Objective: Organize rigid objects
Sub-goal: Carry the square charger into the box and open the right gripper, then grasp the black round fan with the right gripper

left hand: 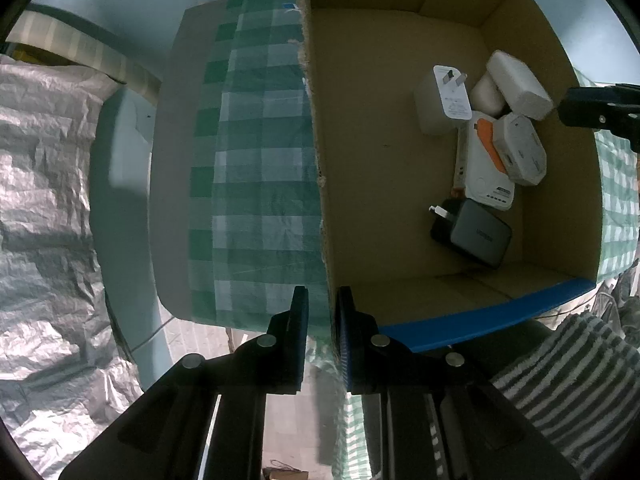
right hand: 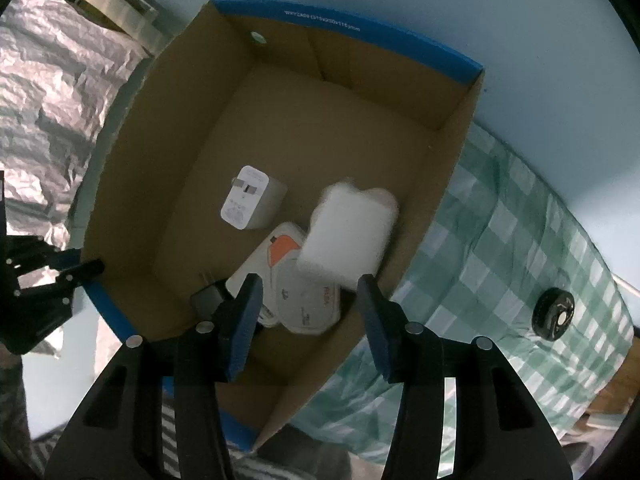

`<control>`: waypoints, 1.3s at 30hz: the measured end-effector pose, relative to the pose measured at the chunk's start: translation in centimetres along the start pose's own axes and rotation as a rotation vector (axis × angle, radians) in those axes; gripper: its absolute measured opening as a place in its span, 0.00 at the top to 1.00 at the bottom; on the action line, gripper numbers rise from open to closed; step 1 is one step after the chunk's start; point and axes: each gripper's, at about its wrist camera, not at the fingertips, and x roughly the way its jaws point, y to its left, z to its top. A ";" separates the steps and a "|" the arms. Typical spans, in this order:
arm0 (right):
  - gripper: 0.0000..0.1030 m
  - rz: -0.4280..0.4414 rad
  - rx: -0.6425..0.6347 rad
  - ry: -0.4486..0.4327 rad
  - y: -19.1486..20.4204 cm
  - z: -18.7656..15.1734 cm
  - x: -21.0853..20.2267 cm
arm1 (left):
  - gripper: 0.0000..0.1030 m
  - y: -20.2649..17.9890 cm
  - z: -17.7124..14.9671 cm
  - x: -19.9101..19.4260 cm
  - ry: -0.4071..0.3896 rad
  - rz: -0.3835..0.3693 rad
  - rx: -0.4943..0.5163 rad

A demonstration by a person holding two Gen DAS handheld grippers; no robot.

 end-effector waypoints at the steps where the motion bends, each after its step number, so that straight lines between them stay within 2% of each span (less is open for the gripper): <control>1: 0.53 0.006 0.003 -0.004 0.0 0.0 -0.1 | 0.85 0.0 0.0 0.0 0.000 0.001 0.000; 13: 0.50 0.028 0.029 -0.071 -1.5 -0.5 -3.8 | 0.85 0.0 -0.1 0.0 0.005 0.009 0.005; 20: 0.47 -0.019 0.066 -0.081 -4.5 -1.0 -5.4 | 0.85 0.1 -0.1 -0.1 0.007 0.009 0.002; 27: 0.43 -0.088 0.171 -0.070 -10.8 -1.9 -5.7 | 0.85 0.1 -0.2 -0.1 0.009 0.009 -0.003; 29: 0.32 -0.134 0.210 -0.059 -13.2 -2.2 -5.4 | 0.85 0.1 -0.2 -0.1 0.010 0.010 -0.004; 30: 0.29 -0.152 0.226 -0.053 -14.4 -2.4 -5.3 | 0.85 0.1 -0.2 -0.1 0.011 0.011 -0.003; 33: 0.29 -0.179 0.291 -0.020 -18.3 -3.0 -4.2 | 0.85 0.1 -0.2 -0.1 0.013 0.010 -0.006; 39: 0.29 -0.170 0.423 0.024 -24.2 -4.6 -1.4 | 0.85 0.3 -0.2 0.1 0.019 0.011 -0.012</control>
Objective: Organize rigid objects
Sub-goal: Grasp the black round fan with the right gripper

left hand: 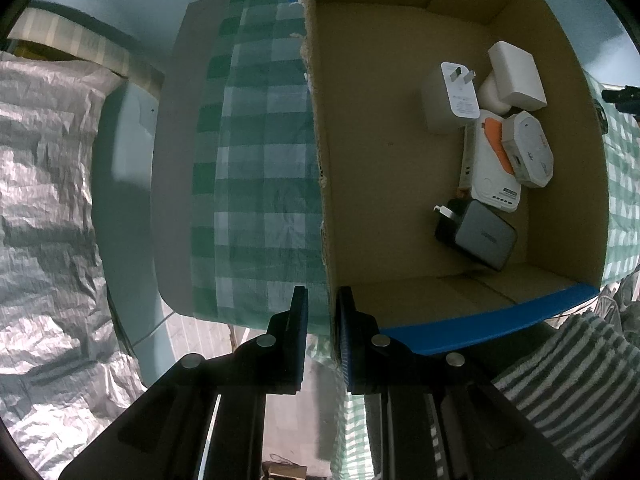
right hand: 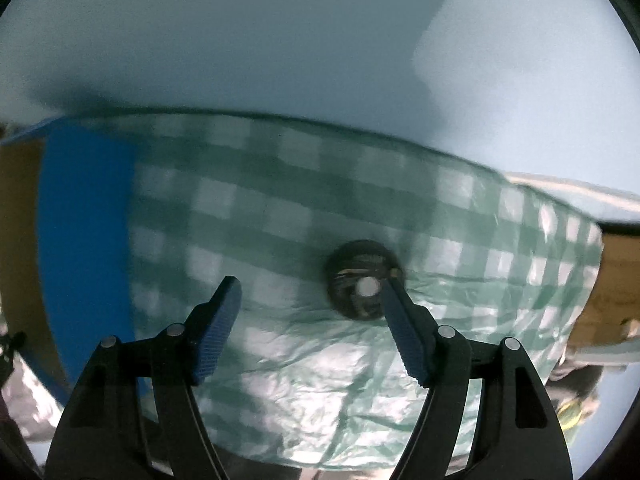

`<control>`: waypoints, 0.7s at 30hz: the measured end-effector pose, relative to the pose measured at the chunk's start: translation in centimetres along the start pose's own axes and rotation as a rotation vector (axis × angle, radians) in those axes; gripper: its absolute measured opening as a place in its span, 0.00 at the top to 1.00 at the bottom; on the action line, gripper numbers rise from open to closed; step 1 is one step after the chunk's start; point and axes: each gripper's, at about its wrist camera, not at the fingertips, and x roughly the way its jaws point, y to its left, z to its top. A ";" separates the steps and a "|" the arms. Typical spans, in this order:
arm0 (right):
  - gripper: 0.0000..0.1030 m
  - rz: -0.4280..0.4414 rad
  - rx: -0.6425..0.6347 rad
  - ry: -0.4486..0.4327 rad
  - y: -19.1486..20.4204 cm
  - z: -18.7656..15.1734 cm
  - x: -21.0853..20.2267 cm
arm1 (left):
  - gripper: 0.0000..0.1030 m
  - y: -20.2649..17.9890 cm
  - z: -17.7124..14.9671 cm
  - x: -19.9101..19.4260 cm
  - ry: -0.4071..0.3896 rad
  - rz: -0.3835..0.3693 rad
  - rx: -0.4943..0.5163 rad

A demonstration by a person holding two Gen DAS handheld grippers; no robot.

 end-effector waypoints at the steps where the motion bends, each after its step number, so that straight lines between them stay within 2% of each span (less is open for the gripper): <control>1: 0.29 0.001 0.017 0.005 -0.6 0.0 0.6 | 0.85 0.1 0.0 0.0 0.001 -0.001 -0.003; 6: 0.29 0.005 0.070 0.043 -2.5 0.1 3.1 | 0.85 0.1 0.0 0.1 0.005 0.002 -0.009; 15: 0.28 0.008 0.091 0.082 -3.6 0.7 5.7 | 0.85 0.1 0.1 0.2 0.010 0.005 -0.015; 19: 0.40 0.011 0.109 0.091 -3.8 1.3 6.7 | 0.85 0.1 0.1 0.2 0.010 0.003 -0.016; 21: 0.40 0.014 0.107 0.090 -4.0 1.6 6.8 | 0.85 0.1 0.1 0.1 0.010 0.004 -0.015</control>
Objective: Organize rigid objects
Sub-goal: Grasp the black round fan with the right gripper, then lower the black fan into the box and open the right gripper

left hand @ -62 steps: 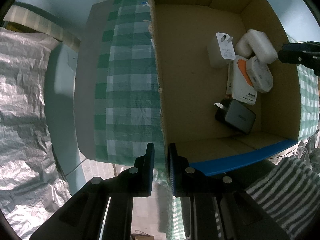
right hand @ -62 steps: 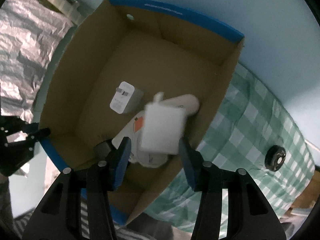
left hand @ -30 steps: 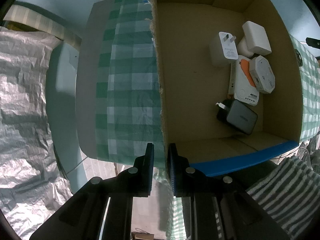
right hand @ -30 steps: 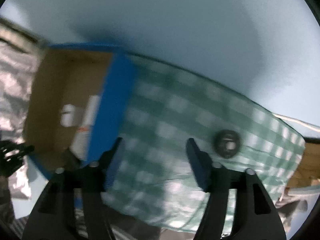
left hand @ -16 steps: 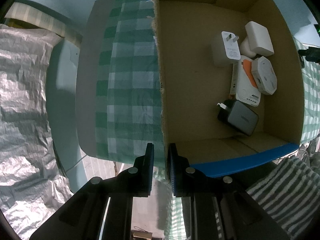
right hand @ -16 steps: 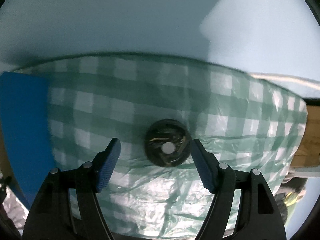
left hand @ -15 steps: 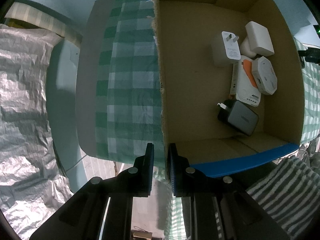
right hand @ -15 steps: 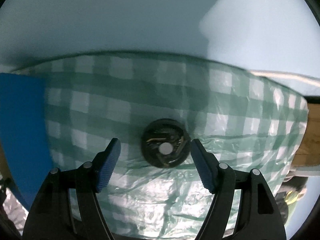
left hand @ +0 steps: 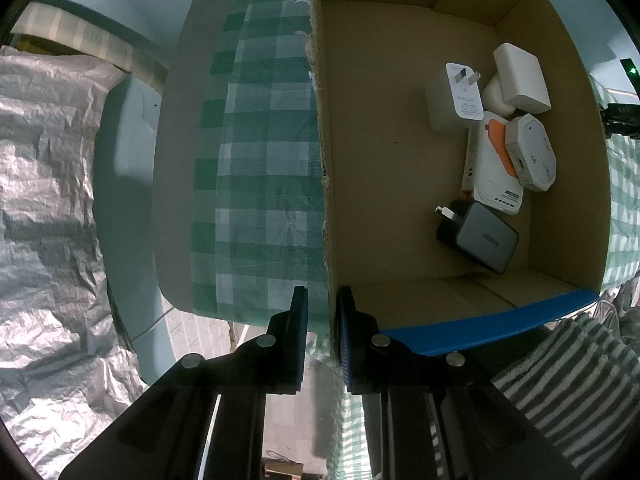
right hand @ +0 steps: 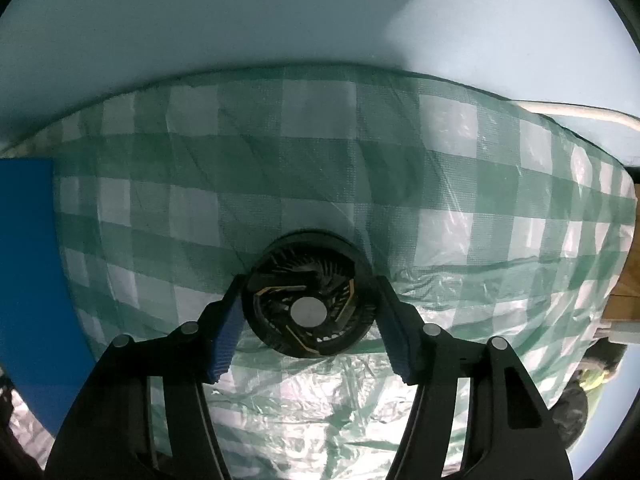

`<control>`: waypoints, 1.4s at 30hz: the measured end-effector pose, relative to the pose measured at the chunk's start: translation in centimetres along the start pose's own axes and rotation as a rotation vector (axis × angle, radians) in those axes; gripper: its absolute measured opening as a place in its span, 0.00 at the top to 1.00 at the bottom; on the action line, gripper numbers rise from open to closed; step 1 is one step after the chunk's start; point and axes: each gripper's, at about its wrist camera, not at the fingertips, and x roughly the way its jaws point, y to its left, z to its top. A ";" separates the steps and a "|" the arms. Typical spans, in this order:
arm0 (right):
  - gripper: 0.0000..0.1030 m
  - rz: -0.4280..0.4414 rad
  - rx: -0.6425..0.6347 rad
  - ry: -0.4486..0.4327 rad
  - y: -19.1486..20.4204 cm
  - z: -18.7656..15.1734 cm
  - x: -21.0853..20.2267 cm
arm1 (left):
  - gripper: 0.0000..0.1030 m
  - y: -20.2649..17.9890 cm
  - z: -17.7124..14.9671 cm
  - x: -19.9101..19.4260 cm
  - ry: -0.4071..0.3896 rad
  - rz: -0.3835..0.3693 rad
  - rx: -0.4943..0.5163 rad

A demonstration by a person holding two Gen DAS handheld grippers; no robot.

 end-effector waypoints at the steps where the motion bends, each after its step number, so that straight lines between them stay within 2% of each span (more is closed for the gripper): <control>1: 0.40 0.005 0.000 0.001 -0.1 -0.1 0.0 | 0.85 0.0 0.0 0.0 0.000 0.000 -0.001; 7: 0.40 0.000 -0.022 -0.001 0.3 -0.2 -0.9 | 0.85 0.0 0.0 0.0 0.000 0.004 0.004; 17: 0.40 0.006 -0.124 -0.024 4.4 -1.6 -4.1 | 0.85 -0.2 -0.1 -0.2 -0.003 0.012 0.012; 27: 0.40 0.043 -0.285 -0.086 11.5 -5.3 -9.0 | 0.85 -0.4 0.1 -0.2 -0.006 0.011 0.021; 36: 0.40 0.105 -0.461 -0.131 19.7 -8.9 -13.7 | 0.85 -0.6 0.1 -0.2 -0.008 0.015 0.034; 42: 0.40 0.142 -0.547 -0.140 23.7 -10.9 -14.4 | 0.85 -0.7 0.1 -0.2 -0.008 0.014 0.037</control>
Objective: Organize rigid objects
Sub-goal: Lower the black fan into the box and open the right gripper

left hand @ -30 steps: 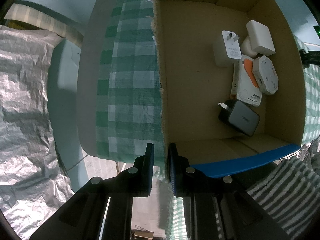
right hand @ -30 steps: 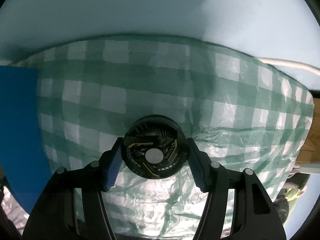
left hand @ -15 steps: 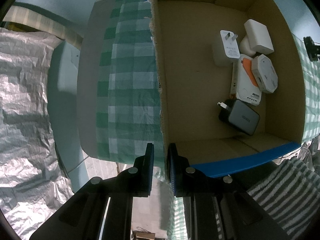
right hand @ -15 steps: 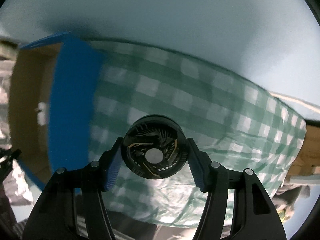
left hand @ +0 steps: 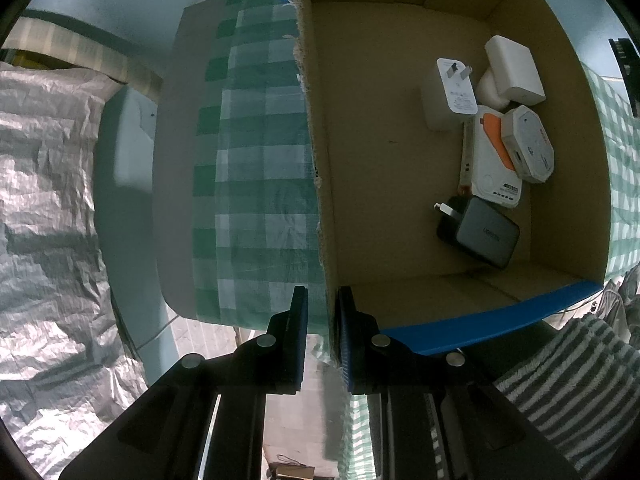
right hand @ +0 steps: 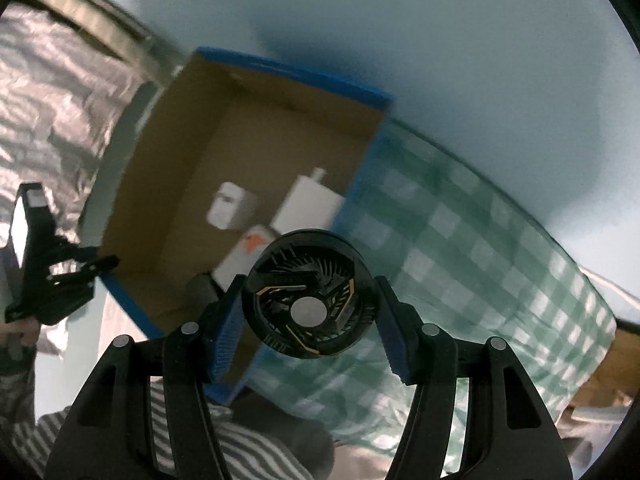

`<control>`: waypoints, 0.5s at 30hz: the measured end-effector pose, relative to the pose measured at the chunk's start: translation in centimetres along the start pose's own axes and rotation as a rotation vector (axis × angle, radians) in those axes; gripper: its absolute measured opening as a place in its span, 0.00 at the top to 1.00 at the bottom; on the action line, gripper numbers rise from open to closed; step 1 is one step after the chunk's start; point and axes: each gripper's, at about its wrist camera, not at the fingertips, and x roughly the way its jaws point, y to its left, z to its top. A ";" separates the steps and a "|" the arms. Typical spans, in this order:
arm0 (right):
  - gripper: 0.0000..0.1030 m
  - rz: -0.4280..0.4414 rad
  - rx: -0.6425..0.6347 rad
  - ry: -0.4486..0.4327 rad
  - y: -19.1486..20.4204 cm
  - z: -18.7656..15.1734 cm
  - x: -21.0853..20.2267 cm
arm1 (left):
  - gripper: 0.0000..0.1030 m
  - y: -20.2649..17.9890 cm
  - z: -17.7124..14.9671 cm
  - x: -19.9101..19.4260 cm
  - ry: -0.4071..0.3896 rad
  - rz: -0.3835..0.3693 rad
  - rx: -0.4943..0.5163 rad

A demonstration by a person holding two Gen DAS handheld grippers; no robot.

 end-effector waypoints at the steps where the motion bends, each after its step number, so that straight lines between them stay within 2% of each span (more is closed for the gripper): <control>1: 0.40 0.003 -0.012 0.004 0.7 0.1 0.2 | 0.85 0.0 0.0 0.0 0.000 0.000 0.001; 8: 0.40 0.004 -0.087 0.037 4.0 0.0 1.7 | 0.85 0.1 0.0 0.0 -0.001 -0.005 -0.003; 15: 0.40 -0.003 -0.115 0.086 5.0 -0.7 4.4 | 0.85 0.1 0.1 0.0 -0.002 -0.006 -0.004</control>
